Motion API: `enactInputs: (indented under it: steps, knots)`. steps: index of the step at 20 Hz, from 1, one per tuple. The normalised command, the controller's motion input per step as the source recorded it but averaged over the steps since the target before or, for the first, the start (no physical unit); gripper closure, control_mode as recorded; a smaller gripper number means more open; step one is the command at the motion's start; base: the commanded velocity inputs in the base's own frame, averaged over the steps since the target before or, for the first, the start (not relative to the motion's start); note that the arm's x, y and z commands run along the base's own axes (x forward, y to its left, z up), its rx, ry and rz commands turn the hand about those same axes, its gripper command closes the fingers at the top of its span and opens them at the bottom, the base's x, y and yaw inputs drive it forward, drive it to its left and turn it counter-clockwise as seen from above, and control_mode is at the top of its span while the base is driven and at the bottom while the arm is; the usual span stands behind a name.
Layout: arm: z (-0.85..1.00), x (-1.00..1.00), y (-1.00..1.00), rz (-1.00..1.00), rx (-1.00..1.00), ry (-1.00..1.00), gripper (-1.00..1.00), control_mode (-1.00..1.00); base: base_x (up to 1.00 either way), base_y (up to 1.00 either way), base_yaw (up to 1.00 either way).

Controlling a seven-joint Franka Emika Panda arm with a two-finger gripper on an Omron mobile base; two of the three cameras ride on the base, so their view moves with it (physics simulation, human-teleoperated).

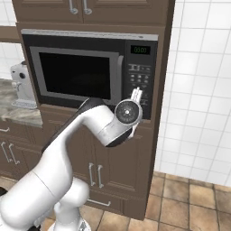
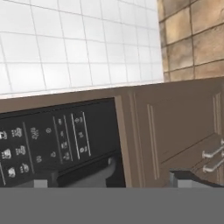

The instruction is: Pick the potato from the sink and place it in the bowl. Then pick the bowl and place it in the microwave. Then close the microwave door and press the start button.

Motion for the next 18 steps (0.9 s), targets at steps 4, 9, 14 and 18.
enactInputs:
  steps: [4, 9, 14, 18]
  knots:
    - [-0.23, 0.02, 0.08, 0.0, 0.0, -0.38, -1.0, -1.0, 0.0, 0.0, 0.0]
    - [-0.01, 0.32, 0.06, 0.0, 0.0, -0.22, 1.0, -1.0, 0.0, 0.0, 0.0]
    - [0.07, 0.28, 0.0, 0.0, 0.0, -0.11, 1.0, -1.0, 0.0, 0.0, 0.0]
    - [0.03, 0.17, -0.03, 0.0, 0.02, -0.07, 1.0, -1.0, 0.0, 0.0, 0.0]
